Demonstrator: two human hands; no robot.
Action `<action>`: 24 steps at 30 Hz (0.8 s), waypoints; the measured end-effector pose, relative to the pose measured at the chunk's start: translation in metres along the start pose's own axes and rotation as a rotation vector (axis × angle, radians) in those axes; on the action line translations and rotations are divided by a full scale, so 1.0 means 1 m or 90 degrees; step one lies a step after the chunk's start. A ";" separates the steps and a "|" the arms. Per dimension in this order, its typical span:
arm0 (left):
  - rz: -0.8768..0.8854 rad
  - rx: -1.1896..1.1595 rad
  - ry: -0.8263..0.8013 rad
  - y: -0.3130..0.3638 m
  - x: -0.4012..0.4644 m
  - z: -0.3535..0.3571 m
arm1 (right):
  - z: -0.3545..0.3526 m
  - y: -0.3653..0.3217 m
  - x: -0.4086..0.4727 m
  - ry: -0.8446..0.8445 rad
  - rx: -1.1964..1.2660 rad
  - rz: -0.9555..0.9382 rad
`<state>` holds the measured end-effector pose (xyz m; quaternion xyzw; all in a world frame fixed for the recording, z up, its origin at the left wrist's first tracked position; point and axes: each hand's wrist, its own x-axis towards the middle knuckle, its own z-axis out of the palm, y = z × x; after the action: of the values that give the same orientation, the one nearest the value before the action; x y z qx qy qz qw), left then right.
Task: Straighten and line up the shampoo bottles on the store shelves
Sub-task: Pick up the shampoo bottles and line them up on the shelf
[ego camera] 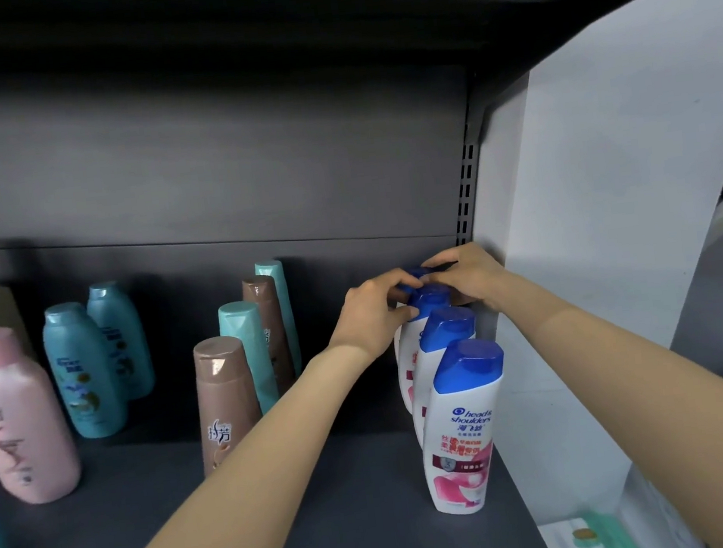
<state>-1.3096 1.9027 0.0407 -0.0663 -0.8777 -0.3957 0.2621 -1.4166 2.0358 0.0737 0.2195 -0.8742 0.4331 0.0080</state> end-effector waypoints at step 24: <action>0.088 0.059 0.184 0.078 -0.095 -0.080 | 0.011 -0.084 -0.112 0.091 0.138 -0.216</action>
<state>-1.1709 1.9060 0.0877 -0.0569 -0.8414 -0.3412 0.4151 -1.2808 2.0252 0.1077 0.3314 -0.7704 0.5314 0.1193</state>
